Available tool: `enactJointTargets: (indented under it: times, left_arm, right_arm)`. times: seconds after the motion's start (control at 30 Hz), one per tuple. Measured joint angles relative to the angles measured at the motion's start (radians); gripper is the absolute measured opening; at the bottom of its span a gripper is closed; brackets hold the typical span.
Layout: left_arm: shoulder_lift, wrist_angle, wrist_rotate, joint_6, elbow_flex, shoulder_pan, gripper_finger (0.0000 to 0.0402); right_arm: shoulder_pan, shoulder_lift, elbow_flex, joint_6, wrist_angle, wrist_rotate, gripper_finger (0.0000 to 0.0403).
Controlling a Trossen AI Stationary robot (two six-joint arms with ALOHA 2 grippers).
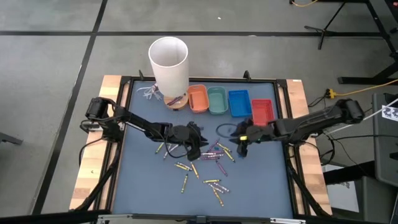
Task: Sort crayons
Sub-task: Put the green crayon into the orange bin
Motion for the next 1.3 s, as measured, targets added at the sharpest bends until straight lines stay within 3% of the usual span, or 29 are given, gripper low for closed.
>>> enactJointTargets:
  times: [0.53, 1.0, 1.3]
  left_arm:
    - [0.000, 0.001, -0.008, 0.000, 0.000, 0.000, 0.0069]
    - [0.000, 0.001, -0.008, -0.001, 0.000, 0.000, 0.0069]
    - [0.000, 0.001, -0.008, -0.001, 0.000, 0.000, 0.0069]
  right_arm:
    - [0.021, 0.345, 0.000, -0.003, 0.187, 0.014, 0.0127]
    - [0.022, 0.473, 0.002, -0.049, 0.309, 0.030, 0.0127]
    - [0.021, 0.486, 0.002, -0.052, 0.324, 0.042, 0.0127]
